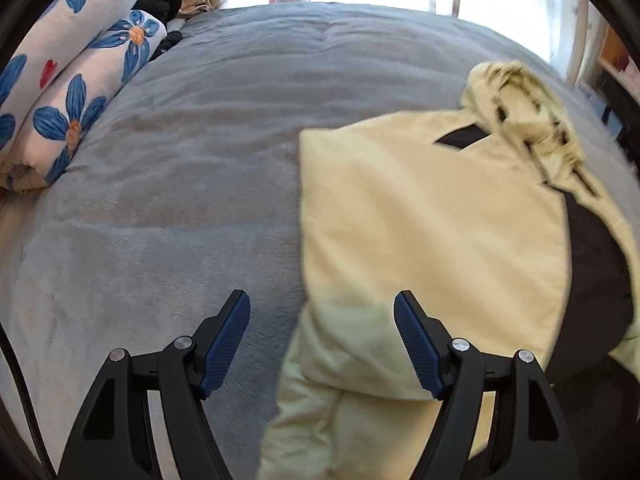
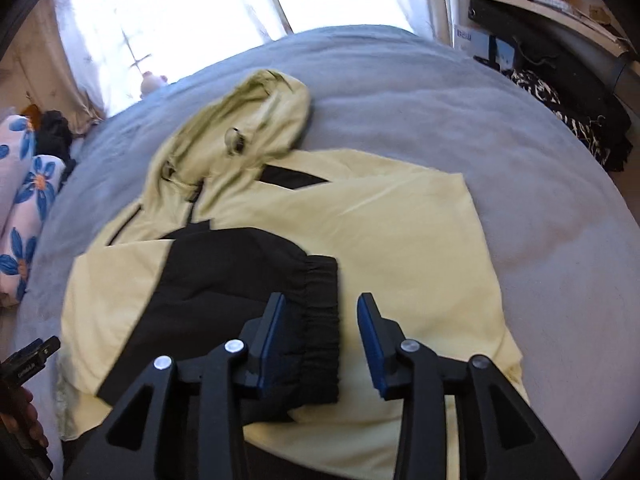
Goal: Fold large clothes
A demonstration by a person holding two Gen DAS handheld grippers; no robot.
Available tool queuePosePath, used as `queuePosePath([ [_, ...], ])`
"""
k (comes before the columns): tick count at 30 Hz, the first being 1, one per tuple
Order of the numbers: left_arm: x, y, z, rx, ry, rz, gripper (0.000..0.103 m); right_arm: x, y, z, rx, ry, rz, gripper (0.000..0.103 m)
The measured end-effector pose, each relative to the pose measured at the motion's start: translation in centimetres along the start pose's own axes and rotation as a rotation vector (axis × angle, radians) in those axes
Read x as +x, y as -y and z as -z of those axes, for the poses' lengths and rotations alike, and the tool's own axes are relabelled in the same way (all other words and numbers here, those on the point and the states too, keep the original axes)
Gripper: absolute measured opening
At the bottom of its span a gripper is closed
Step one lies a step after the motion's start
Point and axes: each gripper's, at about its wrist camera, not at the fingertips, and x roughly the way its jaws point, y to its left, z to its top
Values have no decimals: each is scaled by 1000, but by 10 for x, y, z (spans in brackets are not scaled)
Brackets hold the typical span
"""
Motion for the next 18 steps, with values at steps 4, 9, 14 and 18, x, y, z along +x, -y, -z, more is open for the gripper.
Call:
queuePosePath([
  [4, -13, 23, 3, -8, -4, 105, 73, 0, -57, 17, -137, -48, -82, 37],
  [9, -11, 67, 17, 23, -7, 188, 73, 12, -123, 53, -317, -113, -184, 37],
  [14, 20, 86, 33, 84, -70, 113, 73, 38, -141, 71, -408, -164, -125, 37],
  [18, 24, 66, 31, 79, -56, 73, 74, 44, -105, 59, -355, -150, -26, 37],
])
